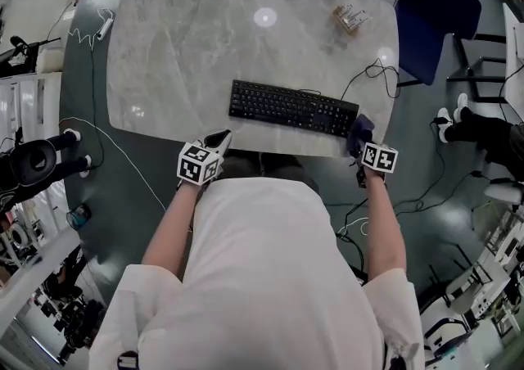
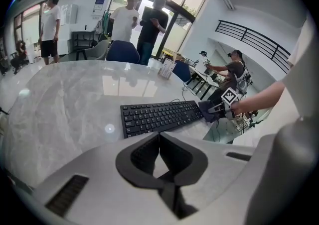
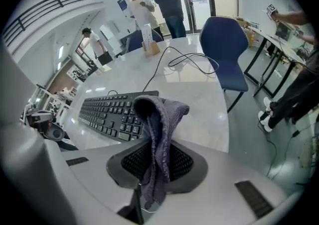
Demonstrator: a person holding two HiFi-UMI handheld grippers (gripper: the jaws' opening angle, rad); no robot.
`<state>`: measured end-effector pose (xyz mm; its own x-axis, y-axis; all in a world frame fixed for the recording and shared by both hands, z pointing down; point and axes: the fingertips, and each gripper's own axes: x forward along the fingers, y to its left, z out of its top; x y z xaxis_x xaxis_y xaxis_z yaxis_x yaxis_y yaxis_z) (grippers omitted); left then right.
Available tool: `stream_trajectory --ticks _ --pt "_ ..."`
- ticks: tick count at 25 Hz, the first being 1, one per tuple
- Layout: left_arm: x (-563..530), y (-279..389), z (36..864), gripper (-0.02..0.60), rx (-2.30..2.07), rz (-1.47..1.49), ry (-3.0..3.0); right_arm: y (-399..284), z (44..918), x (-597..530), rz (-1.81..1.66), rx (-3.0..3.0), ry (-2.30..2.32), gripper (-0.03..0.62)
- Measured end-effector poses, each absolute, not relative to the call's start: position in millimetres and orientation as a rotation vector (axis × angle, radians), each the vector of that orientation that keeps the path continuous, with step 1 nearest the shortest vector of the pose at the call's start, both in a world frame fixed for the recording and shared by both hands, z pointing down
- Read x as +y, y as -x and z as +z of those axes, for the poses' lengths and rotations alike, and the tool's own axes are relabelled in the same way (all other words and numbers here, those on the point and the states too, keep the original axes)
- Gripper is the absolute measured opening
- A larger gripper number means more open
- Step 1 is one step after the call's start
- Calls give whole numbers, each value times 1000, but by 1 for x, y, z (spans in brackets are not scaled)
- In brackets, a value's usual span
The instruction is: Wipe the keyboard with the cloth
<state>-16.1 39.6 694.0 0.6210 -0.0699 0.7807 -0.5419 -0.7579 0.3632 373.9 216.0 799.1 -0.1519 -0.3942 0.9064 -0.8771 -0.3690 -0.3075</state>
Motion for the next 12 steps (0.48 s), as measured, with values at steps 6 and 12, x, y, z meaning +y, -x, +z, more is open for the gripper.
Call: stream_trajectory --ticks 6,12 --pt "29 39 729 16 -461 1066 -2178 -392 772 199 1463 -1363 -1788 80" --pt "26 46 751 81 -417 1100 -2118 -394 787 167 1355 -1307 -1732 80"
